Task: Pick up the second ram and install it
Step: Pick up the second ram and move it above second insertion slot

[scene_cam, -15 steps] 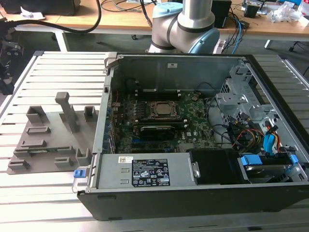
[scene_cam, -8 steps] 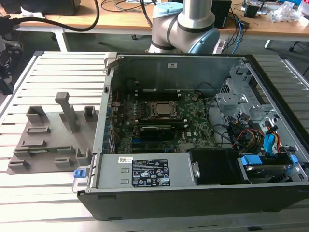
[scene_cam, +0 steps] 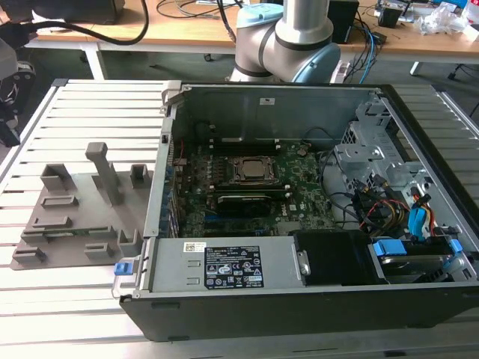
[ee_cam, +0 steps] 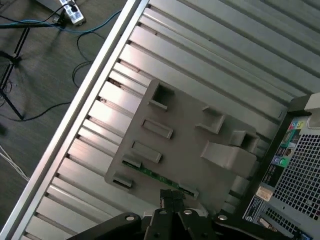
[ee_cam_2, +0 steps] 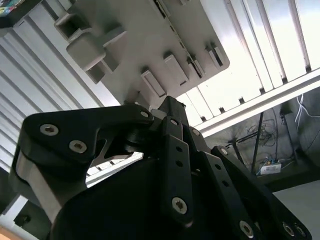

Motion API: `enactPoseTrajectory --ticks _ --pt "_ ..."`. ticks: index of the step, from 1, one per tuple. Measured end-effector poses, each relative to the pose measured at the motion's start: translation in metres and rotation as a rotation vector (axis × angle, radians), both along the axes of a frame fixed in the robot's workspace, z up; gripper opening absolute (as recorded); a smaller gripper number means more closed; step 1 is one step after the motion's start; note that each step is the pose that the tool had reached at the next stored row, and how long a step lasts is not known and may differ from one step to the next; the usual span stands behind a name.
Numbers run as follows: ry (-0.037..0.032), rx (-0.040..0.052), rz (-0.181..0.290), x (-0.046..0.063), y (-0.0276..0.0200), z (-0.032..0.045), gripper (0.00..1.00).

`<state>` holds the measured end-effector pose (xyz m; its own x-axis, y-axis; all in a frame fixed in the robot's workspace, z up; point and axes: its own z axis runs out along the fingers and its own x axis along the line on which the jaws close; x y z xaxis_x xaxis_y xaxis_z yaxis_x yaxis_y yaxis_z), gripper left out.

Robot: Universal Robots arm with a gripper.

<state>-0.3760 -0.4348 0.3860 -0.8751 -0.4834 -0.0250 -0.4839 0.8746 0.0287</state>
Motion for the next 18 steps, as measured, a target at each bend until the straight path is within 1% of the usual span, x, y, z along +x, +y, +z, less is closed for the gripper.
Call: enactPoseTrajectory --ticks 2,4,5,6,7,11,12,14,17,18 --pt "0.0 0.0 0.052 0.0 0.0 0.0 0.11" --pt "-0.0001 0.0001 0.091 0.0 0.0 0.0 0.11" --pt "-0.0001 0.0 0.134 0.0 0.0 0.0 0.11" --pt "-0.0001 0.0 0.167 0.0 0.0 0.0 0.11" --pt "0.0 0.0 0.189 0.0 0.0 0.0 0.11" --pt "0.0 0.0 0.247 0.0 0.0 0.0 0.11" --pt "0.0 -0.0002 0.275 0.0 0.0 0.0 0.11" --pt "0.0 -0.0003 0.309 0.0 0.0 0.0 0.11" --pt "0.0 -0.0004 0.385 0.0 0.0 0.0 0.11" --pt "0.0 -0.0003 0.4 0.0 0.0 0.0 0.11"
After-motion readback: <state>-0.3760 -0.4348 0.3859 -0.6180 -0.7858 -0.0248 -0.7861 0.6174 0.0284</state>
